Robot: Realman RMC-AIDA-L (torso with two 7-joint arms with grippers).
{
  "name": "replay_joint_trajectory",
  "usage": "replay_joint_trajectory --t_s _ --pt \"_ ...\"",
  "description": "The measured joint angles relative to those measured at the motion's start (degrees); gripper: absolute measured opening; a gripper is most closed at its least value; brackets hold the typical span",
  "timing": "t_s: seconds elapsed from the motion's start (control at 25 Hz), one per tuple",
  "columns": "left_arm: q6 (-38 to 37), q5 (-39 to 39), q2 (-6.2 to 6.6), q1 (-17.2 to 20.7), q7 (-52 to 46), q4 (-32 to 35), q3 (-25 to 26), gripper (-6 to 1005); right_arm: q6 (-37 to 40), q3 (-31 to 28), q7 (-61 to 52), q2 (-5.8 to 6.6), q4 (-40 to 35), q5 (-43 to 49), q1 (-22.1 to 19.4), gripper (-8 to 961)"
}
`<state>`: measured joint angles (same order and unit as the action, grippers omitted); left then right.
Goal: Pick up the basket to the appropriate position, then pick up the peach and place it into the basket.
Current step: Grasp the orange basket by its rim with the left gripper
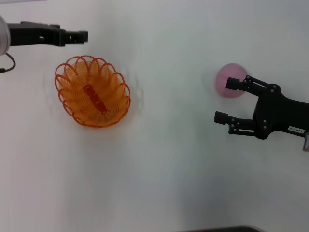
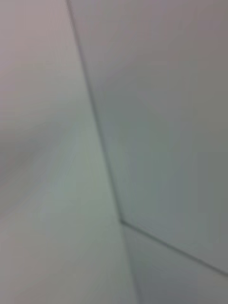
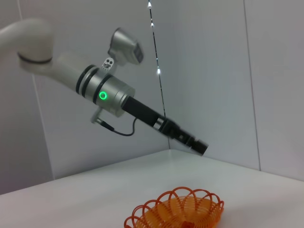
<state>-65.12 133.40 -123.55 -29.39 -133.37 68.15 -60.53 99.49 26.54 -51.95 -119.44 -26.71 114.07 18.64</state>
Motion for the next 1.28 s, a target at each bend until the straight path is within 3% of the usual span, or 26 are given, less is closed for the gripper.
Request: replay_joint_trajectory --t_s 0.24,0.76,1.08,1.28 --pt "-9.9 12.8 1.17 -6.6 -8.7 2.5 0.1 841 0.0 0.0 0.0 -0.01 0.0 0.0 0.2 944" --pt "-18.1 28.4 1.77 -16.2 -13.4 0.9 0.0 841 0.0 0.0 0.0 -0.1 0.0 0.0 0.3 945" --pt "-22.3 30.1 3.07 -20.8 -13.3 -2.5 -0.4 842 0.3 0.0 0.0 -0.09 -0.1 0.0 0.8 945" --pt "-22.6 30.1 3.39 -21.6 -13.2 -3.6 -0.4 842 0.3 0.0 0.0 -0.1 -0.1 0.0 0.9 945"
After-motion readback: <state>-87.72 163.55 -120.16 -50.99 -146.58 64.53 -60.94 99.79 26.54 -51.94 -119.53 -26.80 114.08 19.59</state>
